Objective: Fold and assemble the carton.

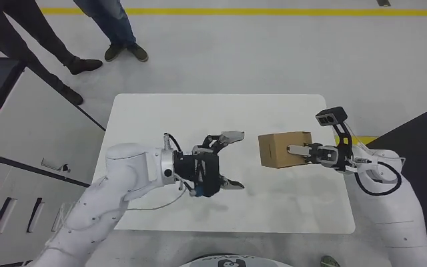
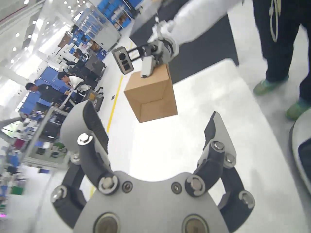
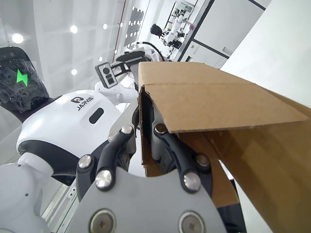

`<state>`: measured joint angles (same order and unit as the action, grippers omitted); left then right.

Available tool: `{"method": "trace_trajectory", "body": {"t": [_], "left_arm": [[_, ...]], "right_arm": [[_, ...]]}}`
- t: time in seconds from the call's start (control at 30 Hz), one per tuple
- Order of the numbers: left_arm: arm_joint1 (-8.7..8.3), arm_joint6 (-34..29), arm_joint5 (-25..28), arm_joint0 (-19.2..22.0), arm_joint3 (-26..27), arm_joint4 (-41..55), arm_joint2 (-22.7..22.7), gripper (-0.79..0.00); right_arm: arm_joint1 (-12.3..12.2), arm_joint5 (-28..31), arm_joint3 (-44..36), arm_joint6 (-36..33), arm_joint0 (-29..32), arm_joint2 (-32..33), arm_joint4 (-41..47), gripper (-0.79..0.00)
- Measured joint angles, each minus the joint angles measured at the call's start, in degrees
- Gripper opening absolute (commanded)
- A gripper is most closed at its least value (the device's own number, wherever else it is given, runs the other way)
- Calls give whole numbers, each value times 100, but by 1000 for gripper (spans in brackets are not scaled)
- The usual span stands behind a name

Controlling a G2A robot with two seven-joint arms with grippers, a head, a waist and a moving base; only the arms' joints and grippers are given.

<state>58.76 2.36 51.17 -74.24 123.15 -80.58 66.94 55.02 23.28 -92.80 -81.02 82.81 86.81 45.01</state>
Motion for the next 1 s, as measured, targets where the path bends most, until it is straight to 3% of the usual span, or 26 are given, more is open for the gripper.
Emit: {"method": "trace_trajectory", "body": {"t": [0.17, 0.47, 0.73, 1.0], "left_arm": [[-60, -146, 308, -172, -216, 1220, 381, 0], [-73, -272, 273, -190, -235, 1314, 459, 0], [-140, -312, 617, -329, -500, 1982, 795, 0], [-221, -439, 683, -634, -499, 2327, 1063, 0]], "right_arm": [[0, 0, 0, 0, 0, 0, 0, -785], [-8, -5, -110, 62, -39, 27, -127, -785], [-140, -135, -1140, -6, -619, 150, -2617, -785], [-179, -115, -1864, -115, -1431, -671, -4844, -785]]}}
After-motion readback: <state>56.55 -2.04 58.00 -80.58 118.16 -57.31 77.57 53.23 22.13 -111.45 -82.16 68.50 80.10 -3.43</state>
